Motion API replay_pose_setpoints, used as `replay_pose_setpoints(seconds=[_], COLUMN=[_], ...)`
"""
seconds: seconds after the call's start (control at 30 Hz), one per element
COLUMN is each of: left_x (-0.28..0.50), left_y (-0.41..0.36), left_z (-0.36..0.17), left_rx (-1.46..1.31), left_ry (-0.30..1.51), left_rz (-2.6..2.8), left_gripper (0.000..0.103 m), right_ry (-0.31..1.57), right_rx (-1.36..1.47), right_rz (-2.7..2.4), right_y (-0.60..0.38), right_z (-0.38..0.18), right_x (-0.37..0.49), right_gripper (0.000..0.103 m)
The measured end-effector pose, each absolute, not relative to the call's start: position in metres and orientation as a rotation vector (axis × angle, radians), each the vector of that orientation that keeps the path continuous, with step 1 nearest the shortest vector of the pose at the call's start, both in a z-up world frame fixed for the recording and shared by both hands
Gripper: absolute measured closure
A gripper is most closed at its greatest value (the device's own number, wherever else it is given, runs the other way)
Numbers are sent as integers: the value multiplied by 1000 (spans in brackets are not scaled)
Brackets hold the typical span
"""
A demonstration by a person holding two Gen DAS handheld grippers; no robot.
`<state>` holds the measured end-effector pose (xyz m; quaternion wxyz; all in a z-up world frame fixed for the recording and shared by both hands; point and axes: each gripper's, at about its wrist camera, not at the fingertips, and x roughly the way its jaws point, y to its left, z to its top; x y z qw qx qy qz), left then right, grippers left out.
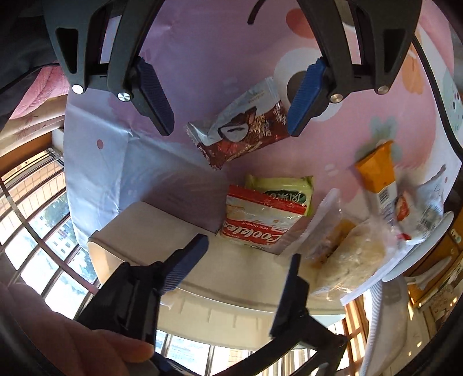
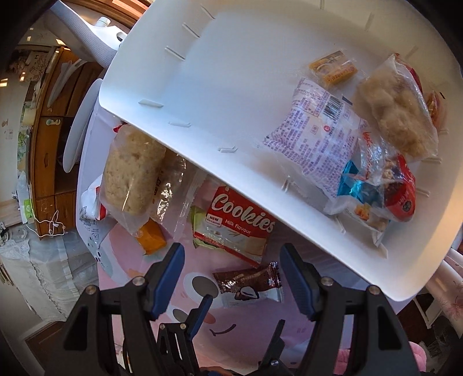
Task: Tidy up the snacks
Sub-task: 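Close the left tool on the brown chocolate packet while the right tool reaches toward the red Cookies packet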
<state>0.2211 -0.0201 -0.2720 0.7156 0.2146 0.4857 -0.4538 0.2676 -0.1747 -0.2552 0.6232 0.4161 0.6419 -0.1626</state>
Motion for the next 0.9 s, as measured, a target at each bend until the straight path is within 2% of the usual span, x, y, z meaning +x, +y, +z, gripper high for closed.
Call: replay_pose_setpoints(seconds=[0.17,0.23,0.4,0.57,0.67,0.7,0.73,0.9], left_x=[223,222,217,212,209,209,209,211], left_y=[-27,-33,-41,-47,-47,-46,-45,-38], left_z=[-280,-283,-290,-297,-299,-299,-299,-302], left_rx=[495,520,558,572,578,578,577,558], left_ry=[1043,1020,993,973,944,939,934,945], left_rz=[-1076,-1091,-1130,-1172,-1160,-1150,-1136,-1103], left_gripper=[26,32,38,53,66,72,83,96], right_ry=[1491,1491,1511,1520,1523,1521,1519,1523], right_rx=[931,900,854,835,823,823,822,810], right_rz=[-377,-364,-387,-431,-458,-466,-475,-510], right_y=[-171,-167,-162,-159,-155,-154,-154,-149], right_z=[-260,-259,-262,-264,-266,-266,-266,-269], right_x=[276,281,287,290,294,294,294,297], right_gripper=[34,34,34,34,34,34,34,34])
